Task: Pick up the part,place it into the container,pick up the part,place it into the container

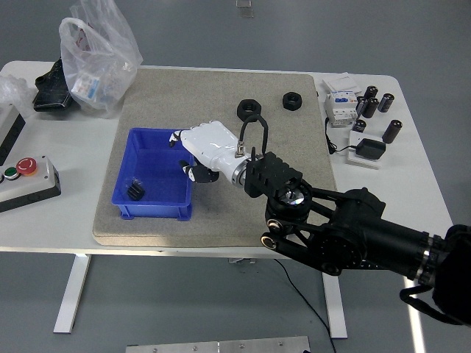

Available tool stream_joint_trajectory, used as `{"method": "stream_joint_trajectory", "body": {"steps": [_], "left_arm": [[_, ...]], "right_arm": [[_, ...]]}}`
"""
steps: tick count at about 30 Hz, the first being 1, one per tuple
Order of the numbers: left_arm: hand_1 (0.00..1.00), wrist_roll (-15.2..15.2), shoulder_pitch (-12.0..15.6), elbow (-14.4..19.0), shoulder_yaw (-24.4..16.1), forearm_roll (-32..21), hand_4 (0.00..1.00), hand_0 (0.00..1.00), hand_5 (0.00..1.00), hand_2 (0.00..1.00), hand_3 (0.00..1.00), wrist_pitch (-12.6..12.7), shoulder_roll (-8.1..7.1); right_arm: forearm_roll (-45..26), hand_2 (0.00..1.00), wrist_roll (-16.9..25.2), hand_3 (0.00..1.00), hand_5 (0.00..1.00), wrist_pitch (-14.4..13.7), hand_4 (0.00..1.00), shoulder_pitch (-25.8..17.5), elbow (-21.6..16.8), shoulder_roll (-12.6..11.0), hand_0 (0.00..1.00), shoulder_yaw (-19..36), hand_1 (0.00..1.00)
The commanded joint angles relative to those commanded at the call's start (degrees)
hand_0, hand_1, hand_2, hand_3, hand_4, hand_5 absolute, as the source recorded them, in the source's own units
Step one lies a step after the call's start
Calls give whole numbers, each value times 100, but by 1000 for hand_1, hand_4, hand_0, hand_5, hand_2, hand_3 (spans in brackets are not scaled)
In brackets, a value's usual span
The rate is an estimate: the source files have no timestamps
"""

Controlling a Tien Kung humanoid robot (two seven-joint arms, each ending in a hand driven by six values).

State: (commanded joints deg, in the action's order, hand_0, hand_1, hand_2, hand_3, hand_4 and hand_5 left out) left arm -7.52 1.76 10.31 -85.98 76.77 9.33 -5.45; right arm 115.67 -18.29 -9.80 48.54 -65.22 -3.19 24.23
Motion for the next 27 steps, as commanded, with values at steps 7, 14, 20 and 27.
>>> {"method": "stream_joint_trajectory", "body": {"steps": [7,14,20,27], "left_arm": [[593,-6,17,0,-29,26,646,656,229,587,671,1,10],[594,7,18,0,-25,33,645,656,228,587,671,-3,28],[593,15,11,0,-17,34,646,656,230,587,671,-4,34],[594,11,10,0,-12,44,645,656,229,587,671,-8,35]], "right_arm": [[126,413,-195,793,467,284,948,-193,537,-296,262,839,503],[165,758,-325,865,581,545,998,-477,868,-418,313,1291,660],[143,784,-397,877,608,732,998,-587,990,-441,313,1221,673],[29,772,-412,870,619,589,998,-607,1174,-399,313,914,670]]}}
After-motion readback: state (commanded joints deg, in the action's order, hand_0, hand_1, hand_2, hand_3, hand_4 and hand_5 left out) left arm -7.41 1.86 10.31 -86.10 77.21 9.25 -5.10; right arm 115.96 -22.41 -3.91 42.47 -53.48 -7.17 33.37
